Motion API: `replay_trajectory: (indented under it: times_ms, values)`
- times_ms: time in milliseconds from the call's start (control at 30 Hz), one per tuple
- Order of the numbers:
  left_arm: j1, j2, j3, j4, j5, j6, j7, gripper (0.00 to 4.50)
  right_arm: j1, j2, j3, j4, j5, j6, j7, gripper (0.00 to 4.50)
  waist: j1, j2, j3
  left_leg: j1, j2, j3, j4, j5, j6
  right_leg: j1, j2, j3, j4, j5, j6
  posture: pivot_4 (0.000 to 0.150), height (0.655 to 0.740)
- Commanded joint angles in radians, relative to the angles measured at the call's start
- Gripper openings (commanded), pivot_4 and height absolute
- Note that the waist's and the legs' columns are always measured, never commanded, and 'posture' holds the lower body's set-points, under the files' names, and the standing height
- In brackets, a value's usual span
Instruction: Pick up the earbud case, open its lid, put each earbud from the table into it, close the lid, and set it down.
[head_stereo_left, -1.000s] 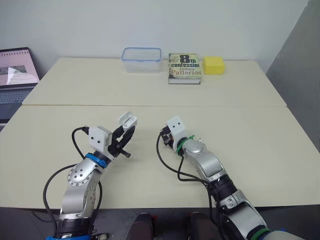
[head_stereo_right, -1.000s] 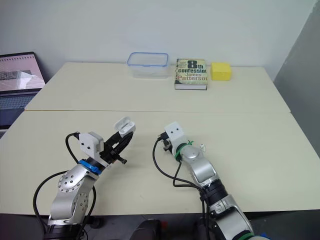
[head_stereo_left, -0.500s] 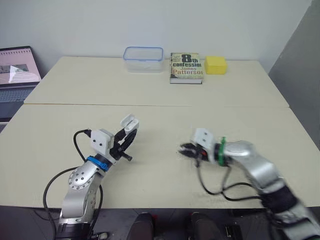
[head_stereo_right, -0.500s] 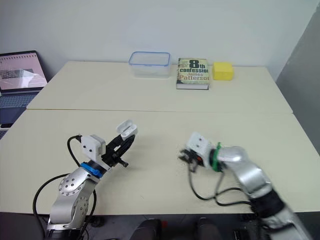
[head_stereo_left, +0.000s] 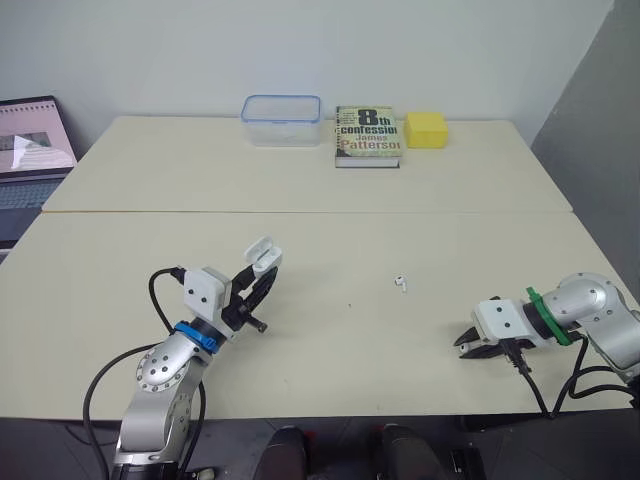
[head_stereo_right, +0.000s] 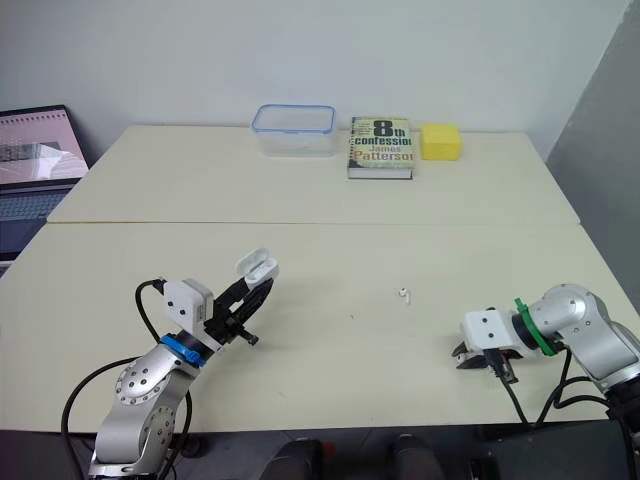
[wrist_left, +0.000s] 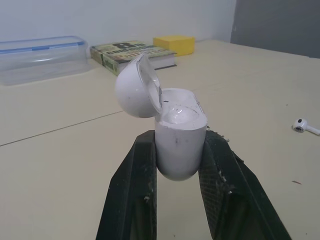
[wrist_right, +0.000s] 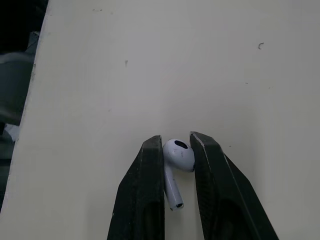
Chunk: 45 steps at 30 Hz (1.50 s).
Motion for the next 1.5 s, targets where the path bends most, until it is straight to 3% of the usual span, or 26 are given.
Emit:
replay_trajectory:
  times_ms: [33, 167, 400, 667, 733, 900, 1167, 1467, 1500]
  values:
    - [-0.001, 0.011, 0.007, -0.043, -0.006, -0.004, 0.004, 0.77, -0.014, -0.001, 0.006, 0.043, -0.028, -0.016, 0.03, 0.44, 0.001, 0.0, 0.0, 0.0, 0.0, 0.0, 0.0, 0.0, 0.0, 0.0, 0.0, 0.0, 0.0, 0.0, 0.0, 0.15, 0.74]
    - [0.0, 0.013, 0.008, -0.043, -0.005, -0.003, 0.003, 0.77, -0.019, 0.017, 0.014, 0.08, -0.061, -0.011, 0.02, 0.44, 0.003, -0.001, -0.001, 0.0, 0.0, 0.0, 0.0, 0.0, 0.0, 0.001, 0.0, 0.0, 0.0, 0.0, 0.0, 0.15, 0.74]
    - [0.004, 0.015, 0.004, -0.047, -0.004, 0.002, 0.004, 0.77, -0.016, 0.041, -0.013, 0.147, -0.063, -0.128, -0.01, 2.89, 0.003, -0.005, -0.003, 0.003, 0.0, 0.0, 0.0, 0.0, 0.0, 0.004, -0.001, 0.0, -0.001, 0.0, 0.0, 0.15, 0.74]
    - [0.005, 0.011, -0.001, -0.045, -0.001, 0.005, 0.008, 0.77, 0.073, -0.067, -0.142, -0.125, 0.069, 0.059, 0.01, 2.91, 0.008, -0.004, -0.002, 0.0, -0.001, 0.0, 0.0, 0.0, 0.0, 0.001, -0.002, 0.0, -0.001, 0.0, 0.0, 0.15, 0.74]
    - [0.008, 0.01, -0.004, -0.043, 0.002, 0.007, 0.01, 0.77, 0.102, -0.125, -0.163, -0.235, -0.033, 0.191, -0.066, 2.91, 0.009, -0.003, -0.002, 0.0, -0.001, 0.0, 0.0, 0.0, 0.0, 0.001, -0.002, 0.0, 0.0, 0.0, 0.0, 0.15, 0.74]
    - [0.012, 0.002, -0.024, -0.033, 0.013, 0.008, 0.015, 0.77, 0.097, -0.172, -0.132, -0.417, -0.103, 0.49, -0.123, 2.91, 0.007, -0.002, -0.002, 0.001, 0.0, 0.0, 0.0, 0.0, 0.0, 0.001, -0.002, 0.0, 0.0, 0.0, 0.0, 0.15, 0.74]
    - [0.01, -0.009, -0.045, -0.029, 0.024, 0.007, 0.025, 0.77, 0.019, -0.094, -0.005, -0.46, -0.169, 0.669, -0.148, 2.91, 0.007, -0.002, -0.002, -0.001, -0.001, 0.0, 0.0, 0.0, -0.001, 0.0, -0.002, 0.0, -0.001, 0.0, 0.0, 0.15, 0.74]
    - [0.031, -0.011, -0.048, -0.046, 0.026, 0.008, 0.038, 0.77, -0.033, -0.067, 0.071, -0.411, -0.187, 0.695, -0.124, 2.91, 0.006, -0.002, -0.002, -0.001, -0.001, 0.0, 0.0, 0.0, -0.001, 0.0, -0.002, 0.0, -0.001, 0.0, 0.0, 0.15, 0.74]
    - [0.033, -0.011, -0.048, -0.048, 0.026, 0.008, 0.041, 0.77, -0.034, -0.065, 0.075, -0.409, -0.187, 0.697, -0.123, 2.73, 0.006, -0.002, -0.002, -0.001, -0.001, 0.0, 0.0, 0.0, -0.001, 0.0, -0.002, 0.0, -0.001, 0.0, 0.0, 0.15, 0.74]
